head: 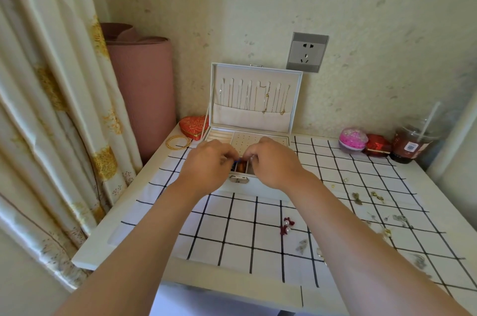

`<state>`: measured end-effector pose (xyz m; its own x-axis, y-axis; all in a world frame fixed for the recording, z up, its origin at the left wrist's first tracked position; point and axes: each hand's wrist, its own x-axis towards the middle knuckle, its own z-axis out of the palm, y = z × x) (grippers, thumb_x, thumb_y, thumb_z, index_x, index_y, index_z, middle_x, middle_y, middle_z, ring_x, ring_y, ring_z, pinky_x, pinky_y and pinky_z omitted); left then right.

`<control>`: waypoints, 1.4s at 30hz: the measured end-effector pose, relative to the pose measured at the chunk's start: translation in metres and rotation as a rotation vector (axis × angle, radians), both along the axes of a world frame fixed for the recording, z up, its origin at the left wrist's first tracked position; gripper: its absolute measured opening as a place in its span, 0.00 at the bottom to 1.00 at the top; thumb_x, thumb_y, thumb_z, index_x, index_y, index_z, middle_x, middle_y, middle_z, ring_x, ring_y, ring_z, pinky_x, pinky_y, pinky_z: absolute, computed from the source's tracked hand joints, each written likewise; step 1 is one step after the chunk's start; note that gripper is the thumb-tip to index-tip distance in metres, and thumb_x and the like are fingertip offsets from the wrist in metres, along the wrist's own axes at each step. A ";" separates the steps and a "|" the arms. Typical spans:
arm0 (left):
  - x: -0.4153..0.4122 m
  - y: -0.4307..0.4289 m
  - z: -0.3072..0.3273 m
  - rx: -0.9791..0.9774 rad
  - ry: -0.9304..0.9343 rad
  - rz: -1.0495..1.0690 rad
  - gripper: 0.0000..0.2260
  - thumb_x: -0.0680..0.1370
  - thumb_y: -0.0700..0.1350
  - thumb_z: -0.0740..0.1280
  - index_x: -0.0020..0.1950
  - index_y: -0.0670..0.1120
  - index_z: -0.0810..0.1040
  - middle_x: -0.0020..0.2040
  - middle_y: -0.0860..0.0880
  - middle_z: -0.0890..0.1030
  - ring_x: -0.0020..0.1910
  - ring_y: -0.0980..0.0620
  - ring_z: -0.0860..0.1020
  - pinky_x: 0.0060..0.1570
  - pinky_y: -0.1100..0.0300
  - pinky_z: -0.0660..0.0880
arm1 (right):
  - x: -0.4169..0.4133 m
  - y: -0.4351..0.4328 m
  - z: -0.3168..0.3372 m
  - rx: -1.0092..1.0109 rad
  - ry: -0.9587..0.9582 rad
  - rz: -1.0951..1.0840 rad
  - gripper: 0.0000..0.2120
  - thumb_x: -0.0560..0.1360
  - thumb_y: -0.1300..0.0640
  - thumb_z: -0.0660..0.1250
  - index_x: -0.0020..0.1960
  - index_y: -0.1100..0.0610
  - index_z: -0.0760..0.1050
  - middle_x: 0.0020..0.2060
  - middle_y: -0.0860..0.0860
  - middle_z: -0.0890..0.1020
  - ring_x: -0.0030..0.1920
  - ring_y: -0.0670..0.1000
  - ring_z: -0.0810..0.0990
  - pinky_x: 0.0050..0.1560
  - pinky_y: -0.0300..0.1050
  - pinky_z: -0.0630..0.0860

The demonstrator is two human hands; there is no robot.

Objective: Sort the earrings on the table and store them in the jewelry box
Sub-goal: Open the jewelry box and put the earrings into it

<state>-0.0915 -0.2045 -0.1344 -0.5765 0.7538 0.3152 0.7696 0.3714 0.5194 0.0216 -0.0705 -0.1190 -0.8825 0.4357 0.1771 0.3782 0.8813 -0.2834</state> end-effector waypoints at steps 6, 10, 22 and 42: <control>0.003 -0.011 0.003 -0.108 0.117 -0.092 0.10 0.79 0.50 0.66 0.56 0.59 0.83 0.53 0.55 0.78 0.56 0.52 0.70 0.56 0.58 0.68 | 0.000 0.000 -0.002 -0.005 -0.049 0.050 0.17 0.81 0.58 0.58 0.57 0.41 0.81 0.50 0.47 0.73 0.51 0.52 0.78 0.44 0.44 0.69; 0.007 -0.013 0.005 -0.124 0.170 -0.094 0.12 0.78 0.52 0.66 0.61 0.57 0.81 0.53 0.54 0.78 0.56 0.51 0.72 0.55 0.58 0.69 | 0.010 0.001 0.004 -0.073 0.050 0.028 0.16 0.81 0.59 0.59 0.56 0.43 0.82 0.50 0.46 0.75 0.52 0.50 0.78 0.50 0.46 0.75; 0.079 -0.008 0.006 -0.167 -0.032 -0.385 0.04 0.75 0.51 0.70 0.50 0.57 0.82 0.44 0.60 0.81 0.41 0.62 0.77 0.43 0.64 0.75 | 0.100 -0.003 0.018 -0.141 -0.265 0.104 0.08 0.75 0.55 0.70 0.50 0.44 0.83 0.45 0.40 0.83 0.47 0.42 0.80 0.50 0.42 0.78; 0.094 0.013 -0.013 -0.405 -0.050 -0.398 0.08 0.76 0.52 0.69 0.54 0.57 0.84 0.51 0.58 0.83 0.41 0.61 0.74 0.42 0.66 0.68 | 0.114 0.017 -0.015 -0.238 -0.247 0.137 0.05 0.75 0.51 0.69 0.46 0.46 0.84 0.45 0.42 0.83 0.44 0.42 0.80 0.47 0.43 0.79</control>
<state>0.0024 -0.1918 -0.1474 -0.2298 0.9711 -0.0649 0.8690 0.2348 0.4356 0.1352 -0.0534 -0.1343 -0.9391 0.3136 -0.1403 0.3435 0.8491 -0.4013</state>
